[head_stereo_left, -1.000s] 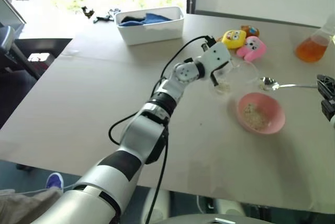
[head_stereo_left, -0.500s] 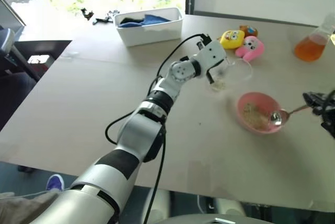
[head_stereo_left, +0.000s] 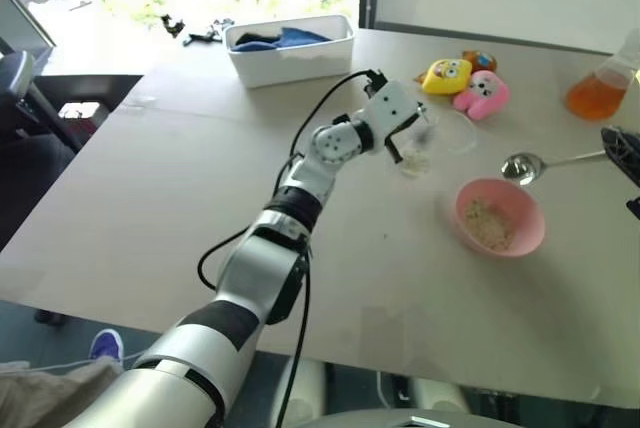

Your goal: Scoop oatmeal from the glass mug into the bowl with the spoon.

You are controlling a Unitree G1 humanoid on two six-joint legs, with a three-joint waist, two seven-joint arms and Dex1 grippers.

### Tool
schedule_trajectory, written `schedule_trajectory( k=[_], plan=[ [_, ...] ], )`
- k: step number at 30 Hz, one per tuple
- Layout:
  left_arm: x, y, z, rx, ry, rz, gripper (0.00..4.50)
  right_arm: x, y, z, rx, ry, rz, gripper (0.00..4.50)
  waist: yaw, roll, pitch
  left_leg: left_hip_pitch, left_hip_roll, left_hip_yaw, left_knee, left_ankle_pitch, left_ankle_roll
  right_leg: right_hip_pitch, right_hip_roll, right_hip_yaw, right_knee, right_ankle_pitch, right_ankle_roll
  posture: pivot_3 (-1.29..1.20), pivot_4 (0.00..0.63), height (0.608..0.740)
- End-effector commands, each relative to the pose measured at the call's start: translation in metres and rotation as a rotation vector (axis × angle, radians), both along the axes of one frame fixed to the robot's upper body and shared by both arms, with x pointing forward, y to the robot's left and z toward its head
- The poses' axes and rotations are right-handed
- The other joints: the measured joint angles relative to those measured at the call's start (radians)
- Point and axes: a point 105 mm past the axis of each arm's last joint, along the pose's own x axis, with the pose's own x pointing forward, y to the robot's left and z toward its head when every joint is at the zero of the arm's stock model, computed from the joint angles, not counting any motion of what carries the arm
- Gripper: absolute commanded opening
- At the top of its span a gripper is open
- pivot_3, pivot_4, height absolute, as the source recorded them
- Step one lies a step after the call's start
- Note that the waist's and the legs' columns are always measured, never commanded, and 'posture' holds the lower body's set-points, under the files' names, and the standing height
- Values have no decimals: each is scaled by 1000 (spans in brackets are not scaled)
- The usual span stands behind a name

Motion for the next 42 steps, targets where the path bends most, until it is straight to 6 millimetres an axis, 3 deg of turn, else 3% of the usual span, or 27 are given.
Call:
schedule_trajectory(
  k=[1,7,13,16,17,20,25,26,28,34,38,42],
  plan=[
    [-8,-2,23,-61,-66,-24,86,4,12,13,98,-19,53,0,1,0,0,0,0,0,0,0,0,0,0,0,0,0,0,0,150,740],
    [-14,5,29,-115,-63,-10,86,28,46,8,92,24,179,0,2,1,0,-1,0,0,1,0,0,0,0,2,0,0,0,0,150,740],
    [-24,14,38,-162,-71,-7,86,55,76,-6,-93,32,245,0,5,1,0,-2,0,-1,2,0,0,0,1,3,0,0,0,0,150,740],
    [-26,21,35,-173,-55,12,86,68,80,-14,-133,32,247,0,6,1,-1,-1,0,-1,2,0,0,0,1,3,0,0,0,0,150,740],
    [-27,24,33,-185,-39,22,0,72,83,-19,-161,37,256,761,6,1,-1,-1,0,-1,2,0,0,0,1,3,0,0,0,0,150,740],
    [-26,35,25,-249,37,66,0,78,96,-30,-244,34,303,1931,5,2,-1,-2,0,-1,2,0,0,0,1,3,0,0,0,0,150,740],
    [-18,67,2,-357,157,169,0,61,107,-33,-451,-73,389,4268,5,2,-1,-2,0,-1,1,0,0,-1,1,3,0,0,0,0,150,740],
    [-17,72,0,-381,172,184,0,55,109,-33,-472,-103,419,4442,7,2,-1,-2,0,-1,1,0,0,-1,1,3,0,0,0,0,150,740],
    [-14,88,-5,-418,167,215,0,33,109,-36,-545,-181,479,4442,10,2,-1,-3,0,-2,2,0,0,-1,1,2,-1,0,0,0,150,740],
    [-14,130,-22,-415,200,236,0,-21,92,-71,-698,-189,545,4442,8,2,-1,-2,0,-3,1,0,0,1,1,3,-1,0,0,0,150,740],
    [-20,141,-32,-394,243,171,0,-50,83,-89,-743,-166,567,4442,7,1,-2,1,0,-4,2,0,0,3,2,3,0,0,0,0,150,740],
    [-22,146,-45,-334,288,118,0,-60,74,-95,-727,-152,517,4442,3,0,-2,4,0,-3,3,0,0,6,3,3,1,0,1,0,150,740]
  ],
)
